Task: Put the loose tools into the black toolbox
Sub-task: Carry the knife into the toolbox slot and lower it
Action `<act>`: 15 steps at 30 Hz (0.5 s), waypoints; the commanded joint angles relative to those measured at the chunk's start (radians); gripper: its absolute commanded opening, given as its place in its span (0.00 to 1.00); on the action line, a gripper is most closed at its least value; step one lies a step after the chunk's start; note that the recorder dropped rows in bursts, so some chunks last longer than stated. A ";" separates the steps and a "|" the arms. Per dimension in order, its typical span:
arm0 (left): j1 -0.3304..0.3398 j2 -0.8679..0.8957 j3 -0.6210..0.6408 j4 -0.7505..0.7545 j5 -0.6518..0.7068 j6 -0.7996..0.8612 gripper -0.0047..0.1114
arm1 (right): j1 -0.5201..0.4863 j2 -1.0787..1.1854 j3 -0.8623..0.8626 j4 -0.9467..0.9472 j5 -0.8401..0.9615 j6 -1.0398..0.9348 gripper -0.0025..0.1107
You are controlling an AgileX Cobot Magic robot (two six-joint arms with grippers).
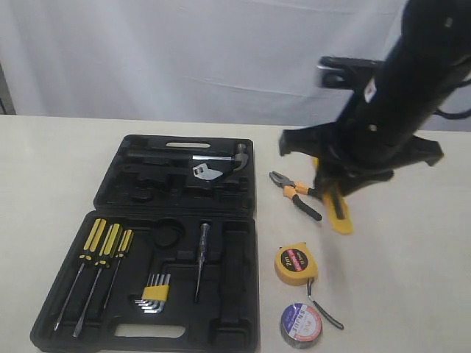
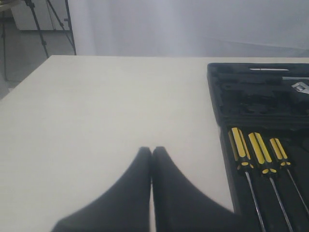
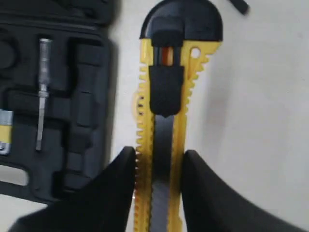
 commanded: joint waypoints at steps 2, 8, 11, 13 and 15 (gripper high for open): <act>-0.005 -0.001 0.003 -0.008 -0.008 -0.004 0.04 | 0.137 0.139 -0.157 0.009 0.011 0.098 0.13; -0.005 -0.001 0.003 -0.008 -0.008 -0.004 0.04 | 0.228 0.281 -0.185 -0.028 -0.035 0.190 0.13; -0.005 -0.001 0.003 -0.008 -0.008 -0.004 0.04 | 0.243 0.346 -0.185 -0.054 -0.035 0.234 0.13; -0.005 -0.001 0.003 -0.008 -0.008 -0.004 0.04 | 0.243 0.378 -0.185 -0.048 -0.040 0.243 0.13; -0.005 -0.001 0.003 -0.008 -0.008 -0.004 0.04 | 0.243 0.406 -0.185 -0.048 -0.054 0.244 0.13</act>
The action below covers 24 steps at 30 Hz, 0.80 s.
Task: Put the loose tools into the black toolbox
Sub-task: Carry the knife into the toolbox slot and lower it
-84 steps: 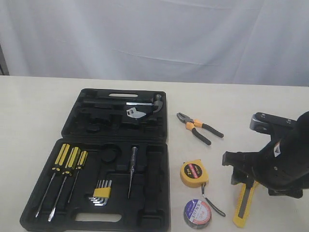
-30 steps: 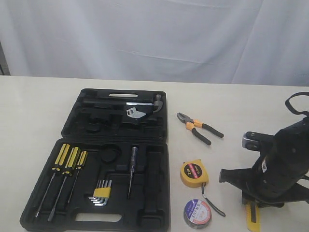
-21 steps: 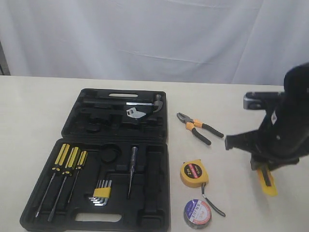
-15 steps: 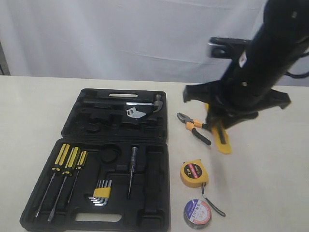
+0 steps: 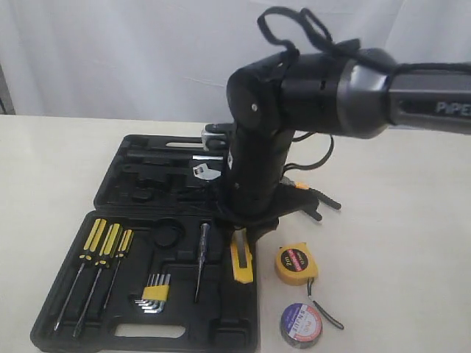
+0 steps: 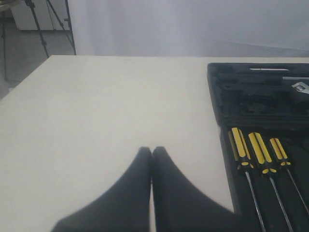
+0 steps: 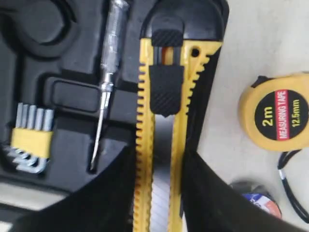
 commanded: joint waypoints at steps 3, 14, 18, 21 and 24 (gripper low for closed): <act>-0.005 -0.001 0.003 -0.008 -0.008 -0.004 0.04 | 0.001 0.075 -0.007 -0.017 -0.047 0.044 0.13; -0.005 -0.001 0.003 -0.008 -0.008 -0.004 0.04 | -0.002 0.158 -0.009 0.007 -0.138 0.071 0.13; -0.005 -0.001 0.003 -0.008 -0.008 -0.004 0.04 | -0.002 0.171 -0.009 0.003 -0.149 0.071 0.23; -0.005 -0.001 0.003 -0.008 -0.008 -0.004 0.04 | -0.002 0.184 -0.009 0.003 -0.149 0.069 0.39; -0.005 -0.001 0.003 -0.008 -0.008 -0.004 0.04 | -0.002 0.185 -0.009 0.000 -0.153 0.069 0.47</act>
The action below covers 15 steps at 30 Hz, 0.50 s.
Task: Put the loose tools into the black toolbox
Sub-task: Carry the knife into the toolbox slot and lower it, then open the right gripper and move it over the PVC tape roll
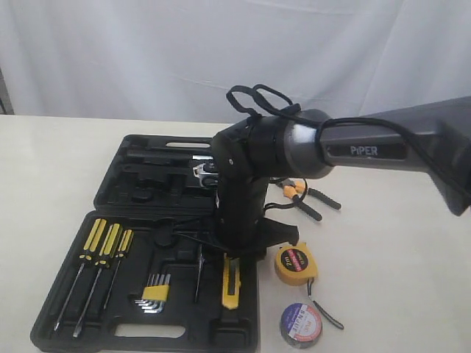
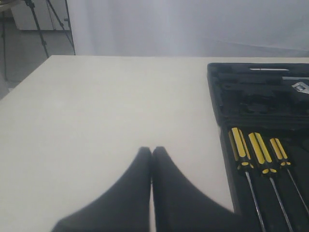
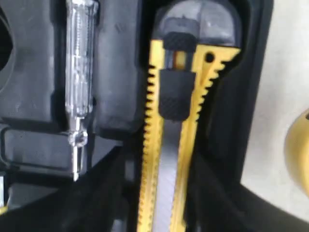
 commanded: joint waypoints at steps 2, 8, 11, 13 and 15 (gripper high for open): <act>-0.005 -0.001 0.003 -0.008 -0.008 -0.004 0.04 | -0.002 0.004 -0.006 -0.014 -0.015 0.000 0.49; -0.005 -0.001 0.003 -0.008 -0.008 -0.004 0.04 | -0.002 -0.003 -0.006 -0.014 -0.015 0.000 0.51; -0.005 -0.001 0.003 -0.008 -0.008 -0.004 0.04 | -0.002 -0.025 -0.006 -0.017 -0.020 0.000 0.51; -0.005 -0.001 0.003 -0.008 -0.008 -0.004 0.04 | -0.002 -0.045 -0.013 -0.028 -0.025 0.000 0.51; -0.005 -0.001 0.003 -0.008 -0.008 -0.004 0.04 | -0.002 -0.058 -0.037 -0.032 -0.005 -0.002 0.51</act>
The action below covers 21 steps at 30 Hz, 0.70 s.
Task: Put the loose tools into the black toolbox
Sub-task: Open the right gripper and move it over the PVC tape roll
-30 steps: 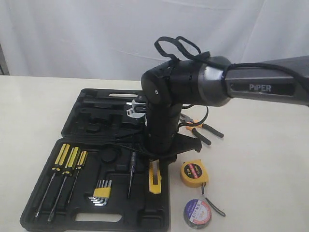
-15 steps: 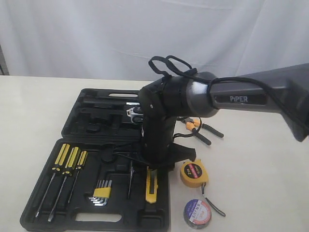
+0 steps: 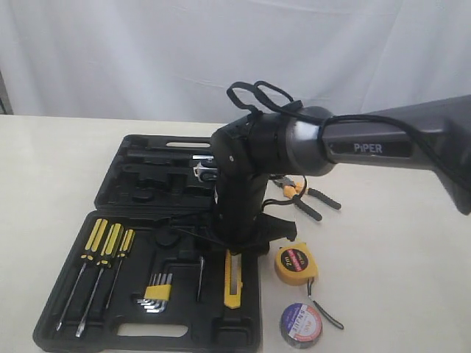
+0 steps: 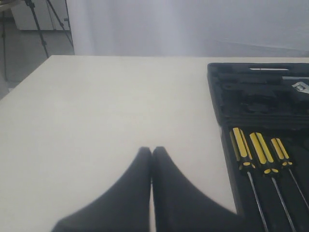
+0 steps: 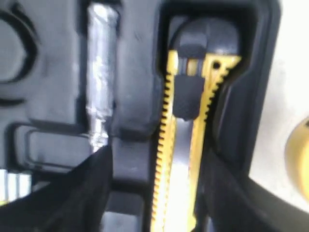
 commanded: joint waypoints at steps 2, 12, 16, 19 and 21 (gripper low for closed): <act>-0.005 -0.001 0.003 -0.008 -0.008 -0.004 0.04 | -0.002 -0.056 -0.058 -0.027 0.040 -0.022 0.50; -0.005 -0.001 0.003 -0.008 -0.008 -0.004 0.04 | -0.002 -0.090 -0.063 -0.027 0.158 -0.172 0.01; -0.005 -0.001 0.003 -0.008 -0.008 -0.004 0.04 | -0.002 -0.134 -0.063 -0.027 0.165 -0.233 0.02; -0.005 -0.001 0.003 -0.008 -0.008 -0.004 0.04 | -0.002 -0.220 -0.063 -0.027 0.191 -0.334 0.02; -0.005 -0.001 0.003 -0.008 -0.008 -0.004 0.04 | -0.002 -0.275 -0.063 -0.058 0.227 -0.366 0.02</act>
